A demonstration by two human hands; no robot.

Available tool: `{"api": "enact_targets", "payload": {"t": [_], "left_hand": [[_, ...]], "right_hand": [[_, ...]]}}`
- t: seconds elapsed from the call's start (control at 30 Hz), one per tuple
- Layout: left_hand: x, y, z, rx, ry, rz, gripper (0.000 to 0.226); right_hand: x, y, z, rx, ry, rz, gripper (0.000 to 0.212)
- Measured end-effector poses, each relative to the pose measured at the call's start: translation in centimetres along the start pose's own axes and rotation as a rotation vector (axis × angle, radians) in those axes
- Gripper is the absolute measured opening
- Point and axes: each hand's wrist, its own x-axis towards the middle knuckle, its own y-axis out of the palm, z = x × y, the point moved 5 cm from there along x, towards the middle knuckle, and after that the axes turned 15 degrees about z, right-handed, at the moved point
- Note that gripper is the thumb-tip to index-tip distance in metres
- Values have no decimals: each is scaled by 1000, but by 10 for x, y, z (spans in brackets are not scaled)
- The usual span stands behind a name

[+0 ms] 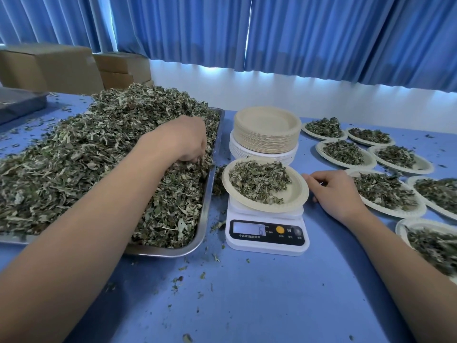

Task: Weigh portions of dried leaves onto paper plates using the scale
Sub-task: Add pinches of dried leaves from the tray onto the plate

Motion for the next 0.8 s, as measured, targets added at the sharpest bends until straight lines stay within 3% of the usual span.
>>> {"api": "enact_targets", "payload": {"t": [0.2,0.33,0.5,0.6,0.73,0.8], "left_hand": [[-1,-13,2,-40,-9,-98,11],[-2,-8,1,-20,-14,9,9],[-6,-5,-1,-16,36,18,10],[-8,1,-9,-39,125,106,24],[-7,7,-26,-202,221,41,10],[-4,17,-35,-254,224,89,18]], "right_hand": [[0,0,2,7,-14,2,41],[-1,1,2,16,-12,6,40],[-2,1,2,29,-11,10,41],[-3,0,3,56,7,-14,40],[-2,-3,4,260,64,-33,34],[-2,-2,6,413,95,38,34]]}}
